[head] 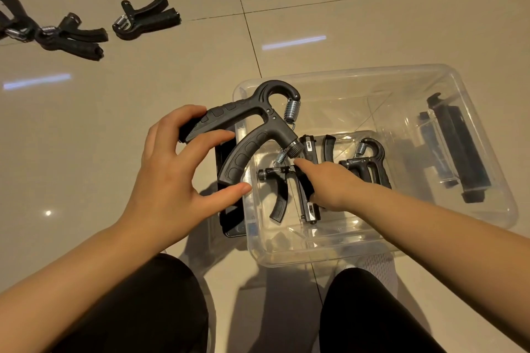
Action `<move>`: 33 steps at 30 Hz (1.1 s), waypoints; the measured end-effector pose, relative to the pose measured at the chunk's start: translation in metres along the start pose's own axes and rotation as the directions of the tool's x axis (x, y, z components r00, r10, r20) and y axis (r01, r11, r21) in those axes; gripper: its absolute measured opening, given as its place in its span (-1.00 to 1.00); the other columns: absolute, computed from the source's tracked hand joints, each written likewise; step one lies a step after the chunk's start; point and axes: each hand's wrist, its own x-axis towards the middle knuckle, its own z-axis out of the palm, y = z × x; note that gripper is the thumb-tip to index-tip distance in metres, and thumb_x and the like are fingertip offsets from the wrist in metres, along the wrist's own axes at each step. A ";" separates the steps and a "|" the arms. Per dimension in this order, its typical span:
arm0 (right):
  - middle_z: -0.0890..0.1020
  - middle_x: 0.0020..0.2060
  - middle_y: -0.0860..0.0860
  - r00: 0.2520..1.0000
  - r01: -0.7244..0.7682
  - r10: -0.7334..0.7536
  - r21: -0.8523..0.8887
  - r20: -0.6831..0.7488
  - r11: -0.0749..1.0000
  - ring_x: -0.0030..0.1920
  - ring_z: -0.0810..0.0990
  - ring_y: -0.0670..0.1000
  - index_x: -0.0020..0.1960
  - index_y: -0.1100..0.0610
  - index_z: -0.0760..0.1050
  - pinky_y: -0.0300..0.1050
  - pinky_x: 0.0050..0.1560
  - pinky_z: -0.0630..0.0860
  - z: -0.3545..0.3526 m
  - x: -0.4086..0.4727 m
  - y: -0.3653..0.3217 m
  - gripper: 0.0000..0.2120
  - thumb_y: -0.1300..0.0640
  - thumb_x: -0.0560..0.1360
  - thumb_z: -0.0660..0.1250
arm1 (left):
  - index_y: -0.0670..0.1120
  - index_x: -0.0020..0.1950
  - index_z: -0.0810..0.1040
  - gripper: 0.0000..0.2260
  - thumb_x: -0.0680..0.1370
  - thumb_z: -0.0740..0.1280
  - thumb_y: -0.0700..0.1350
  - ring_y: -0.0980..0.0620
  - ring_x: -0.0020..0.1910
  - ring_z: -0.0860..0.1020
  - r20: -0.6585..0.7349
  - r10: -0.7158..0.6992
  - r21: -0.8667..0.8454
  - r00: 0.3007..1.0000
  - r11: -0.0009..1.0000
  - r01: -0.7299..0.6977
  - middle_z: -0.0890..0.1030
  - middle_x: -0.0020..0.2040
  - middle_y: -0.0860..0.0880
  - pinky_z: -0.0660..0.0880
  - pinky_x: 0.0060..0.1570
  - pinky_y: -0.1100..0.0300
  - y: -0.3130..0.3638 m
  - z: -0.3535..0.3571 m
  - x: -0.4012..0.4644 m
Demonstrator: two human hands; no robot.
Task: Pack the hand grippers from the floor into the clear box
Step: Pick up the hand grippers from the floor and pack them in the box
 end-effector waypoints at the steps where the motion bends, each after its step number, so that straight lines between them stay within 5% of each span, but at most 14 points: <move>1: 0.56 0.00 0.20 1.000 0.013 -0.013 0.000 0.006 1.000 -0.05 0.53 0.17 0.53 0.08 -0.06 -0.06 -0.17 0.42 0.000 0.001 0.002 -0.27 0.34 0.49 0.23 | -0.05 0.19 0.55 -0.47 0.34 0.36 0.25 -0.09 0.29 0.31 0.001 -0.003 0.002 1.000 1.000 0.003 0.33 0.31 -0.13 0.14 0.28 0.37 0.000 0.000 0.000; 6: 0.55 0.12 0.14 0.989 0.148 -0.146 -0.118 0.021 0.982 0.05 0.52 0.15 0.50 0.03 0.03 0.02 0.02 0.50 -0.010 0.005 0.015 -0.31 0.27 0.48 0.28 | -0.06 0.18 0.56 -0.48 0.35 0.36 0.24 -0.11 0.29 0.32 0.001 -0.003 0.004 1.000 1.000 0.003 0.34 0.31 -0.14 0.16 0.28 0.33 0.000 0.001 -0.001; 16: 0.37 0.31 0.02 0.973 0.206 -0.229 -0.485 0.013 0.850 0.18 0.45 0.11 0.50 0.03 -0.04 -0.01 -0.01 0.50 0.001 0.013 0.022 -0.22 0.01 0.47 0.37 | -0.06 0.16 0.56 -0.49 0.34 0.37 0.23 -0.14 0.28 0.32 -0.001 -0.012 0.013 1.000 1.000 0.012 0.34 0.30 -0.17 0.14 0.28 0.38 0.000 0.004 -0.001; 22: 0.29 0.33 0.06 0.979 0.170 -0.197 -0.322 -0.051 0.931 0.24 0.38 0.12 0.47 0.02 0.07 0.00 0.07 0.48 -0.002 0.013 0.026 -0.26 -0.01 0.43 0.40 | -0.06 0.16 0.56 -0.49 0.34 0.36 0.23 -0.13 0.29 0.32 0.005 -0.015 0.008 1.000 1.000 0.015 0.34 0.30 -0.18 0.13 0.28 0.38 0.000 0.003 -0.001; 25: 0.15 0.43 0.09 0.983 -0.021 -0.004 -0.135 -0.182 0.991 0.34 0.29 0.18 0.48 -0.01 0.07 0.06 0.23 0.42 -0.009 0.013 0.039 -0.14 -0.05 0.34 0.49 | -0.06 0.16 0.56 -0.49 0.35 0.36 0.24 -0.13 0.29 0.32 0.006 -0.015 0.000 1.000 1.000 0.015 0.34 0.30 -0.18 0.15 0.29 0.36 -0.001 0.003 0.000; 29: -0.17 0.53 0.05 0.991 -0.127 0.129 -0.043 0.046 0.991 0.45 0.14 0.23 0.54 -0.08 -0.14 0.11 0.35 0.34 -0.004 0.009 0.053 0.08 0.05 0.30 0.55 | -0.06 0.15 0.57 -0.49 0.34 0.37 0.24 -0.13 0.28 0.32 0.001 -0.010 -0.004 1.000 1.000 0.010 0.34 0.30 -0.17 0.16 0.29 0.35 -0.001 0.004 0.000; 33: -0.19 0.53 0.06 0.991 -0.126 0.130 -0.102 0.033 0.987 0.42 0.22 0.23 0.53 -0.08 -0.18 0.10 0.29 0.40 0.002 0.008 0.051 0.06 0.01 0.33 0.51 | -0.06 0.15 0.57 -0.49 0.34 0.37 0.24 -0.13 0.28 0.33 0.002 -0.007 0.001 1.000 1.000 0.007 0.33 0.30 -0.16 0.16 0.28 0.36 -0.001 0.004 -0.001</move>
